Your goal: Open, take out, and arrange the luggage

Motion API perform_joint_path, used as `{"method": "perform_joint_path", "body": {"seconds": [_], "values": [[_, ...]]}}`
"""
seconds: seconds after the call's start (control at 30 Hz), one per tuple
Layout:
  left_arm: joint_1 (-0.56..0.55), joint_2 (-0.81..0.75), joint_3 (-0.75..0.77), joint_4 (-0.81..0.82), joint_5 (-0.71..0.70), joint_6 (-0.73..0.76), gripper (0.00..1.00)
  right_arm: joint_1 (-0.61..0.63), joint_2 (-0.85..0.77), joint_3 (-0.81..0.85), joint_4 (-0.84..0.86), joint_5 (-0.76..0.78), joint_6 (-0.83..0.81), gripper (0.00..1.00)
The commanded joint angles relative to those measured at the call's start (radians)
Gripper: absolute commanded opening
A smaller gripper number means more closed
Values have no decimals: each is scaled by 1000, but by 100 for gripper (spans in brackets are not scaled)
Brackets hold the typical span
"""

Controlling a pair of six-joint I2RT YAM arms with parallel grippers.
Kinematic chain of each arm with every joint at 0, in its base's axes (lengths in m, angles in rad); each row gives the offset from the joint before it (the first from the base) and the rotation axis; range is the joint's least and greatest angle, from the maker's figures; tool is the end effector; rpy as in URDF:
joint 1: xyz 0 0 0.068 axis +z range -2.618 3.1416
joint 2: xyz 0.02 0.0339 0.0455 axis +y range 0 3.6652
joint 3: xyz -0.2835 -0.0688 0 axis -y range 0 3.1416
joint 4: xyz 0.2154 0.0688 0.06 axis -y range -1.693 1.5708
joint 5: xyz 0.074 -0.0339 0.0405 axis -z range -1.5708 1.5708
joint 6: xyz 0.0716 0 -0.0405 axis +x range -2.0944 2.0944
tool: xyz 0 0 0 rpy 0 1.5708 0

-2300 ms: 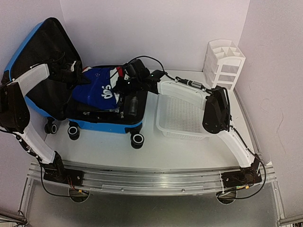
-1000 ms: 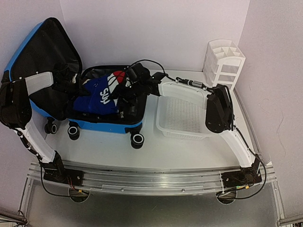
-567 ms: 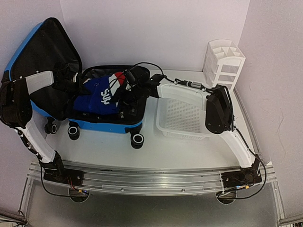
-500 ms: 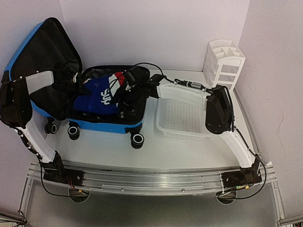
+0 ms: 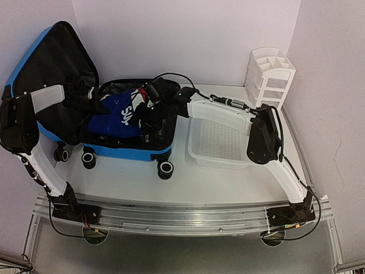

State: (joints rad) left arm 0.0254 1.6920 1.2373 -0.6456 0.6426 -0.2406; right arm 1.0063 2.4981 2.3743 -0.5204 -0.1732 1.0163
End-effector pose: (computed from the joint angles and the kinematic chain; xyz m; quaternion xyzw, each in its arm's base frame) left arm 0.3347 -0.0344 0.2372 -0.0494 0.9243 -0.3291 0.1869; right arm 0.3018 0.4996 0.2297 -0.0342 0.8914 0.4184 0.1707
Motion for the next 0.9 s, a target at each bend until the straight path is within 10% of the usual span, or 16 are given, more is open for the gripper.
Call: {"method": "perform_joint_path", "body": {"seconds": [0.0,0.87], "values": [[4,8,47,35,-11,15,0,4,-35,73,-6,22,-34,50],[4,-1,38,41,-9,14,0,-38,-74,-4,-66,129,-81,53]]}}
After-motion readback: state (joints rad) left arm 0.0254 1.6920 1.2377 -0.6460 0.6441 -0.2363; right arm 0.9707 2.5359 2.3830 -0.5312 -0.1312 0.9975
